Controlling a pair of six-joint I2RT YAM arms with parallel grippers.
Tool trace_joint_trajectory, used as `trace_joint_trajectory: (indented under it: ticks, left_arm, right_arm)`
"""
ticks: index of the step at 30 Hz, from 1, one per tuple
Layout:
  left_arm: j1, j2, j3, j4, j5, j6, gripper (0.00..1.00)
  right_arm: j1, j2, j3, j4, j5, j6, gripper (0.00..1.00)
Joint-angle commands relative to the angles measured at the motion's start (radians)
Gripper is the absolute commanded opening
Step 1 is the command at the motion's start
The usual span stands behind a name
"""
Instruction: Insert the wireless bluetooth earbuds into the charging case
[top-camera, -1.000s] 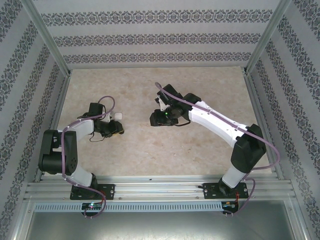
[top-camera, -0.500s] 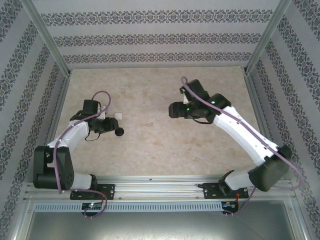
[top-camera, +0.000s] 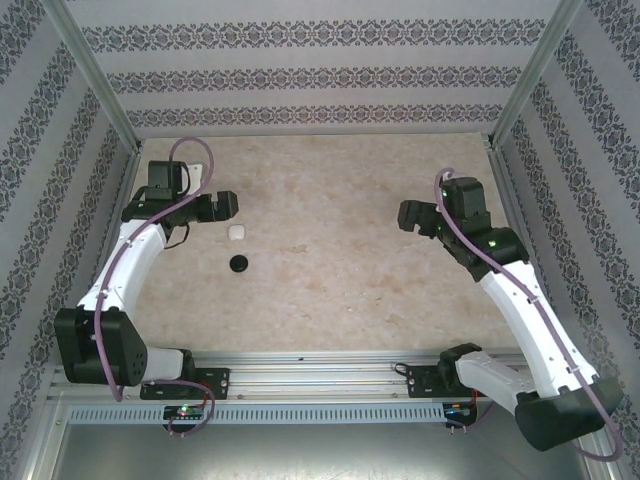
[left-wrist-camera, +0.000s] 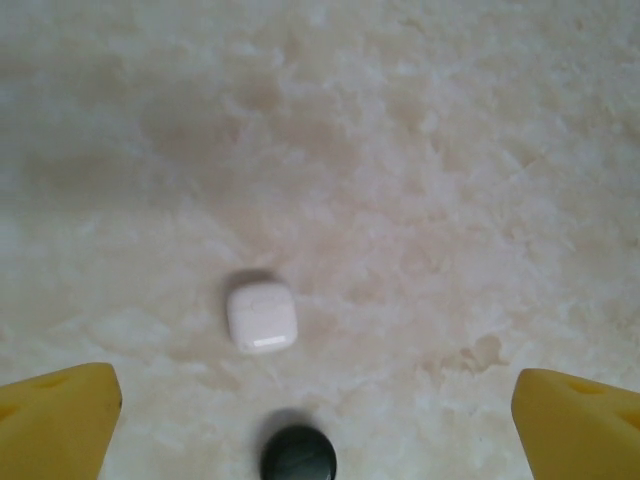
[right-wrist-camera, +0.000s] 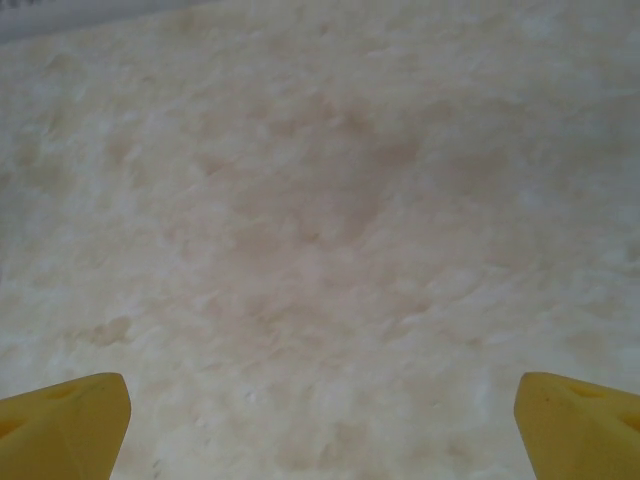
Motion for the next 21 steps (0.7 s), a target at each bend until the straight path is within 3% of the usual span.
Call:
trace_joint_trajectory:
  ticks: [1, 4, 9, 14, 21]
  left_arm:
    - [0.015, 0.001, 0.004, 0.088, -0.064, 0.044, 1.0]
    - [0.015, -0.063, -0.115, 0.285, -0.125, 0.075, 1.0]
    - [0.017, -0.19, -0.433, 0.755, -0.223, 0.145, 1.0]
    - [0.015, -0.218, -0.61, 0.948, -0.283, 0.215, 1.0]
    - [0.016, -0.119, -0.803, 1.294, -0.273, 0.202, 1.0]
  right_arm:
    - [-0.051, -0.047, -0.09, 0.165, 0.047, -0.094, 0.98]
    - [-0.101, -0.09, -0.223, 0.314, 0.043, -0.159, 0.98]
    - [-0.151, -0.135, -0.484, 0.622, 0.043, -0.254, 0.98]
    - [-0.204, -0.099, -0.648, 0.885, 0.055, -0.227, 0.98]
    - [-0.228, 0.064, -0.683, 1.068, 0.001, -0.256, 0.98]
